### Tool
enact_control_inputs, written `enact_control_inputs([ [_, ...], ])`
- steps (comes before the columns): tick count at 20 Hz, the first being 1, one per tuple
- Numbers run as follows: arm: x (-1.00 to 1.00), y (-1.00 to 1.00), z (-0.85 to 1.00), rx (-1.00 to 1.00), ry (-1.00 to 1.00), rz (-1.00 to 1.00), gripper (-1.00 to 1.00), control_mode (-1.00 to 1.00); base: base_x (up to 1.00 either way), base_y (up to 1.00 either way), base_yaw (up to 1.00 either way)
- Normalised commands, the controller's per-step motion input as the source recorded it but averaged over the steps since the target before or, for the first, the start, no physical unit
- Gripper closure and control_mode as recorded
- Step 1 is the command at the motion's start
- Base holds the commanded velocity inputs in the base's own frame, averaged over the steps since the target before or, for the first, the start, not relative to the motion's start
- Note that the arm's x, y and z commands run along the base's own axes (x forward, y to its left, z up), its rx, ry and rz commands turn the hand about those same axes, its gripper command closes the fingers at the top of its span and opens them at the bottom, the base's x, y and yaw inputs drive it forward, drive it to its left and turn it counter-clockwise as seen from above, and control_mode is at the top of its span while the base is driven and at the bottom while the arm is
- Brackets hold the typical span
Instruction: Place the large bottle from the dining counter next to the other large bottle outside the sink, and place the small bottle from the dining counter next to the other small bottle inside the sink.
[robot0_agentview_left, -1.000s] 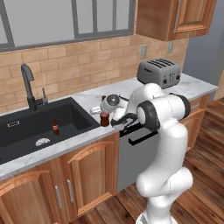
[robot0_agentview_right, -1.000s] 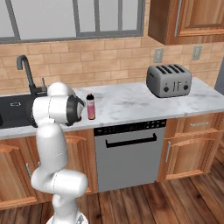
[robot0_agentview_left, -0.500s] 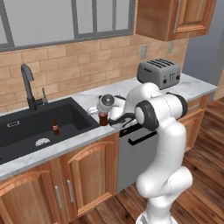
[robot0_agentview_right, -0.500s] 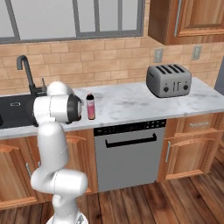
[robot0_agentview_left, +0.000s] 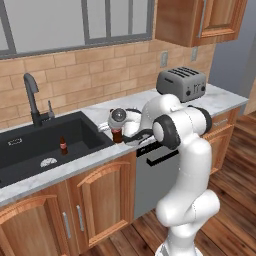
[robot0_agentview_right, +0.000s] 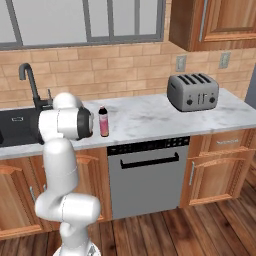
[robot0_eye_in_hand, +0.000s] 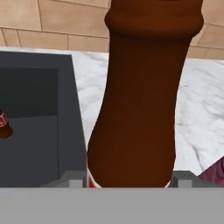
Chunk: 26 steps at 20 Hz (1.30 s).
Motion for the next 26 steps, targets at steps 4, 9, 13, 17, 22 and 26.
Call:
enact_control_inputs([
  [4, 0.00, 0.00, -0.31, 0.00, -0.06, 0.00, 1.00, -1.00, 0.00, 0.00, 0.00],
  [9, 0.00, 0.00, -0.29, 0.00, -0.05, -0.01, 1.00, -1.00, 0.00, 0.00, 0.00],
  [13, 0.00, 0.00, -0.28, 0.00, -0.05, -0.02, 1.00, -1.00, 0.00, 0.00, 0.00],
  [17, 0.00, -0.09, -0.24, 0.00, -0.03, -0.04, 1.00, -1.00, 0.00, 0.00, 0.00],
  [22, 0.00, -0.19, -0.19, 0.01, -0.02, -0.04, 1.00, -1.00, 0.00, 0.00, 0.00],
  [26, 0.00, -0.29, -0.12, 0.02, 0.00, -0.04, 1.00, -1.00, 0.00, 0.00, 0.00],
])
